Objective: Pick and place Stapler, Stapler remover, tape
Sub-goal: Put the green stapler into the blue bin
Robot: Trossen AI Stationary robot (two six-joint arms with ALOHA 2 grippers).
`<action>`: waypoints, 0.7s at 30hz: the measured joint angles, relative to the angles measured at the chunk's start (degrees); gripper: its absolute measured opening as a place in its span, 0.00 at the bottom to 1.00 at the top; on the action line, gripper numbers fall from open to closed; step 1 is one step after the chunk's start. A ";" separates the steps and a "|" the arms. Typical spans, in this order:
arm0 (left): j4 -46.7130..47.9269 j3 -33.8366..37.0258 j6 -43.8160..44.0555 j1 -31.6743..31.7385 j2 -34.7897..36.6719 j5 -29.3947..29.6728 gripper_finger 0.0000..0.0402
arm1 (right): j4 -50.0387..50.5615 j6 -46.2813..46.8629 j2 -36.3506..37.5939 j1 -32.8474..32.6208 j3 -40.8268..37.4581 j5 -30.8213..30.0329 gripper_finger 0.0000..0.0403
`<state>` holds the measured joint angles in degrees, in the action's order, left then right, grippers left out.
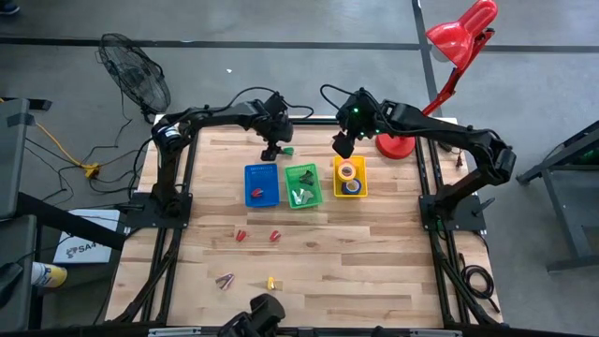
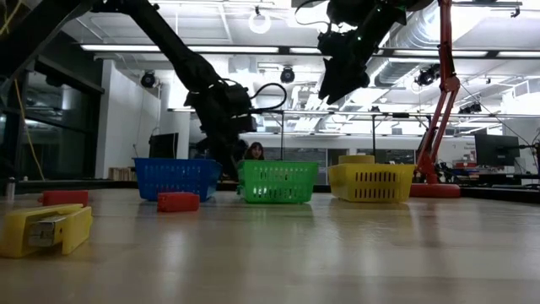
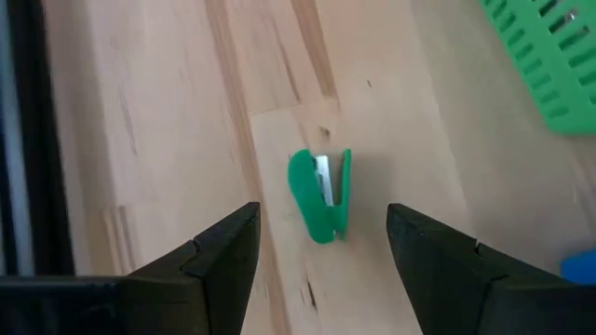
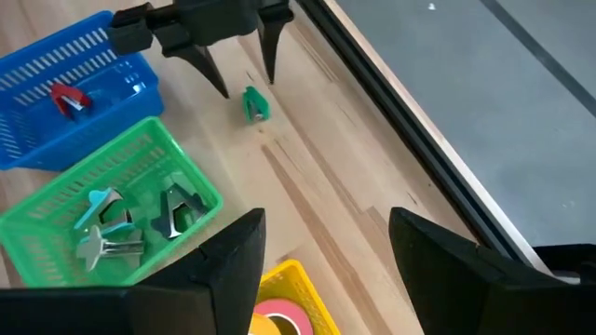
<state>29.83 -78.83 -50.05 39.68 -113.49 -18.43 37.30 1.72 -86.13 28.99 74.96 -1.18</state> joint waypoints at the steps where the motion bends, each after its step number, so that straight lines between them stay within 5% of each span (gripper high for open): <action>1: 0.31 0.00 -0.34 0.00 0.00 -0.10 0.57 | 0.00 0.00 0.00 0.00 0.00 -0.06 0.55; 21: -0.95 -0.05 -0.52 0.09 -4.27 -1.13 0.57 | -0.26 2.05 0.00 0.02 0.00 -1.70 0.55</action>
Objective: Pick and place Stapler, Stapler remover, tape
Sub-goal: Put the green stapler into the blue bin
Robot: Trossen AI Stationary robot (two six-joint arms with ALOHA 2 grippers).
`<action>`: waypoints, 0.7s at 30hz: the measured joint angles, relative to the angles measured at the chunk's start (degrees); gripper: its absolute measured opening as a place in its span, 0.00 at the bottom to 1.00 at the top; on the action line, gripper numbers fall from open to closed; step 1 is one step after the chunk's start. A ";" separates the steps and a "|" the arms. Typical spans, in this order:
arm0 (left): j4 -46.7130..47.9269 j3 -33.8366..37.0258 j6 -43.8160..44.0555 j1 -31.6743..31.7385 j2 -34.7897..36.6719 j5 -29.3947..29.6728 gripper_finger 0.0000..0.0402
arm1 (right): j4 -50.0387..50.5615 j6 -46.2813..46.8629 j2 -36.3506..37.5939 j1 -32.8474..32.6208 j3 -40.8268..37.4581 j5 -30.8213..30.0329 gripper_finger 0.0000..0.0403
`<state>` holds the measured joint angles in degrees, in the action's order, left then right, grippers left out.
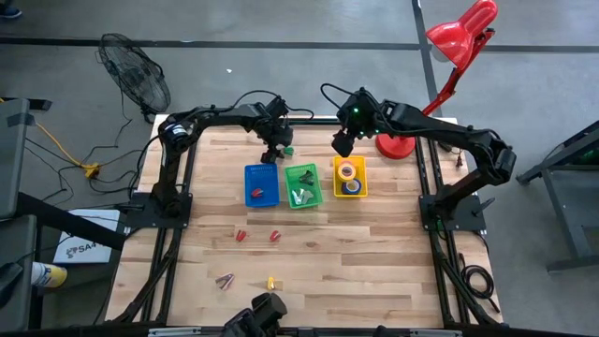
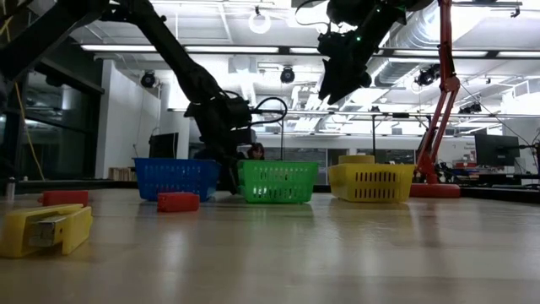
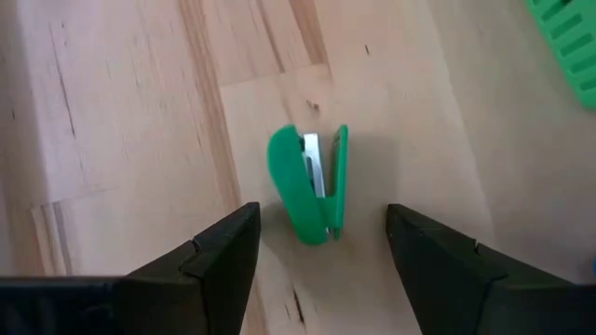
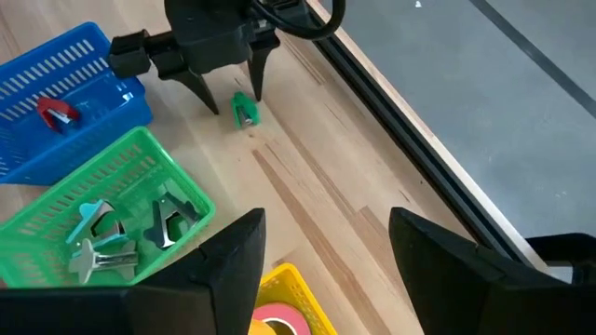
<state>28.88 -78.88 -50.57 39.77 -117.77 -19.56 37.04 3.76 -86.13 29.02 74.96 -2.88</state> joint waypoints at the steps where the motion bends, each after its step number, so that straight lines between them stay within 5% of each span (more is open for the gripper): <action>1: -0.44 0.01 -0.03 0.00 -0.04 -0.05 0.57 | 0.00 0.31 0.00 0.00 0.00 0.00 0.55; 16: -2.49 0.01 0.11 -0.48 -0.16 1.74 0.57 | 0.00 0.55 0.00 0.00 0.00 -0.02 0.55; 21: -1.63 -0.01 1.24 -0.48 -0.16 1.85 0.47 | 0.02 0.95 0.00 0.00 0.00 -0.01 0.55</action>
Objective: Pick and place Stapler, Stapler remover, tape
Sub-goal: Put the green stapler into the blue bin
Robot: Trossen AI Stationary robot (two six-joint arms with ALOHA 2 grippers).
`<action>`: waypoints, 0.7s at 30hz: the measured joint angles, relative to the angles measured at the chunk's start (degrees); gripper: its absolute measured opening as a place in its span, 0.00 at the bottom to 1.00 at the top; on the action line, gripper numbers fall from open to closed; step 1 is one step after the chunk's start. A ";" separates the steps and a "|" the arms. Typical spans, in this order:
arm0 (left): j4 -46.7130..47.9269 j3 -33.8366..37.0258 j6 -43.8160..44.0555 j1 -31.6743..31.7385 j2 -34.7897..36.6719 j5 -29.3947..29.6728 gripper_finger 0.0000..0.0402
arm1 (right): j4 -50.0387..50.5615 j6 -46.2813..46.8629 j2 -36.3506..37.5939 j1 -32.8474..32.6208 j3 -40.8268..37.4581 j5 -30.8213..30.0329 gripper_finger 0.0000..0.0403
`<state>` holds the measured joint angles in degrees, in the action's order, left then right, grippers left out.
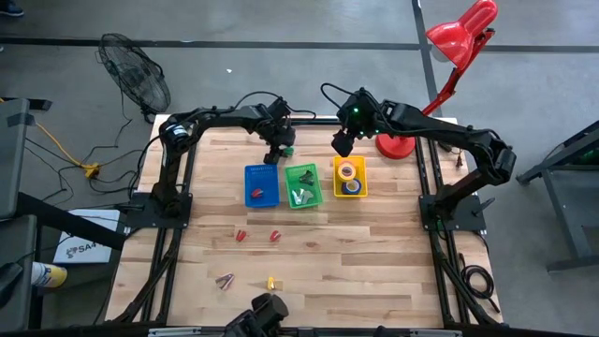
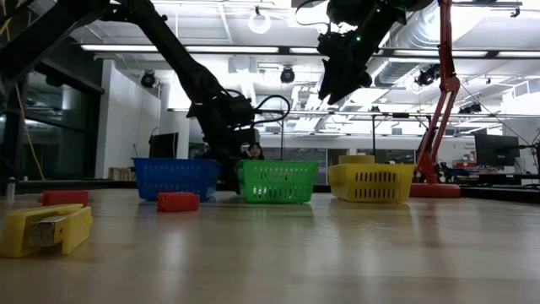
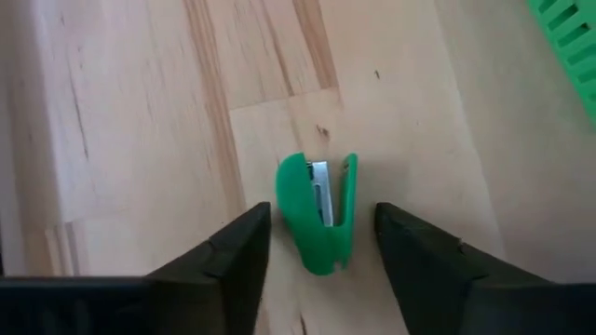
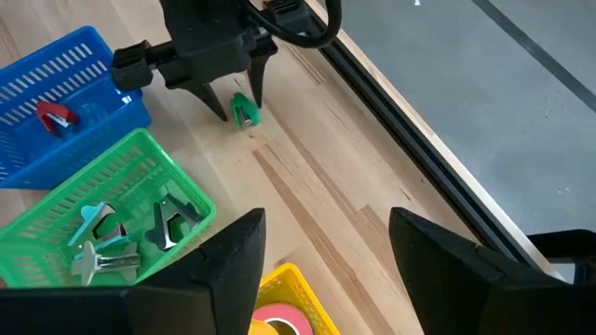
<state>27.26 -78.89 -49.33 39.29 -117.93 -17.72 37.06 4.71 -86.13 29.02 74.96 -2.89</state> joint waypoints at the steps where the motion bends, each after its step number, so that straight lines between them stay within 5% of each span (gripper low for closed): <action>1: 0.19 -0.01 0.28 -0.01 0.00 0.03 0.44 | 0.00 0.01 0.00 0.00 0.00 0.02 0.55; 12: 1.00 -0.02 2.17 -0.02 0.09 1.84 0.15 | 0.00 0.02 -0.02 -0.04 0.00 0.02 0.55; 21: 4.99 -1.65 1.96 0.16 1.44 5.84 0.15 | 0.00 1.09 -0.02 -0.15 0.00 0.68 0.55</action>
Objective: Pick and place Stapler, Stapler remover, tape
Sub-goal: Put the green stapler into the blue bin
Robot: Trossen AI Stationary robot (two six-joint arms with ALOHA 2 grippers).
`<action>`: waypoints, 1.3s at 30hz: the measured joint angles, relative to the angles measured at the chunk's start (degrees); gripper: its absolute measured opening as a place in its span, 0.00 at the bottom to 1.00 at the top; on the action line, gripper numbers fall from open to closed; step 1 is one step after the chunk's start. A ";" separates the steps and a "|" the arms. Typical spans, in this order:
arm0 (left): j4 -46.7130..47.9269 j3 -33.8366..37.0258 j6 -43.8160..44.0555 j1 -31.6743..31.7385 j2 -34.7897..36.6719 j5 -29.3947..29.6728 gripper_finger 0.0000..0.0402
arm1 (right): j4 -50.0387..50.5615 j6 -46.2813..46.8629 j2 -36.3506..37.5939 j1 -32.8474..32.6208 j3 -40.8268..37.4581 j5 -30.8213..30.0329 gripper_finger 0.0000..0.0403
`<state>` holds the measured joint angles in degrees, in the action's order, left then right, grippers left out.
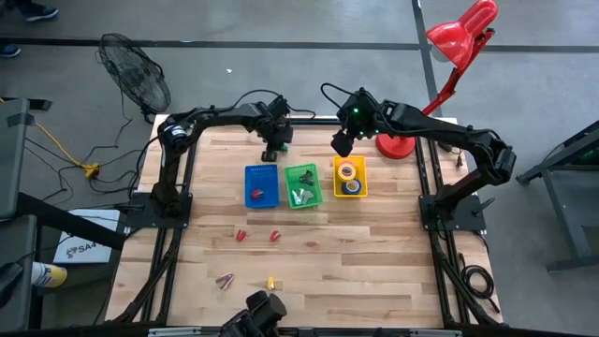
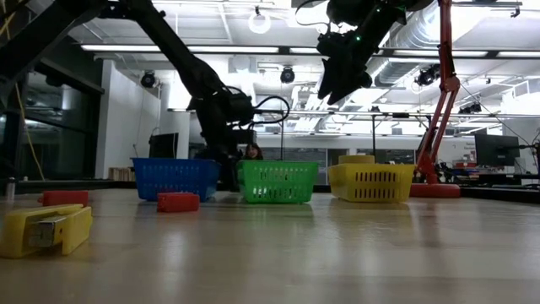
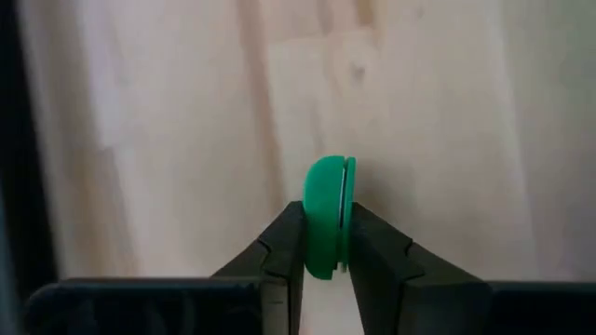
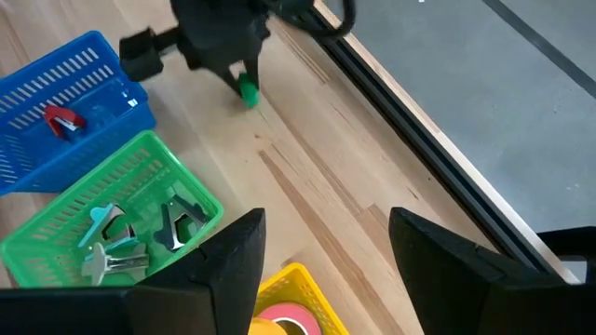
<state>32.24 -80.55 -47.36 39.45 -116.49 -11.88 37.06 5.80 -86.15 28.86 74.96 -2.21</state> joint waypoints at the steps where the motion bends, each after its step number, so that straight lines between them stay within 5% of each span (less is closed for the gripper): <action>1: 1.60 -0.87 -0.24 0.04 0.21 0.70 0.16 | 0.00 0.01 0.00 0.00 0.00 0.01 0.55; 26: 35.06 -6.19 -9.34 -1.96 11.12 -7.23 0.13 | 0.17 0.20 -0.02 0.00 0.00 1.95 0.55; 39: 37.09 -5.61 4.30 -11.51 11.21 -1.67 0.13 | 3.09 -3.05 -0.02 -0.02 0.00 7.30 0.55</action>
<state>69.34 -86.16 -43.06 27.94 -105.27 -13.54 40.15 2.76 -86.17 28.84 74.96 5.09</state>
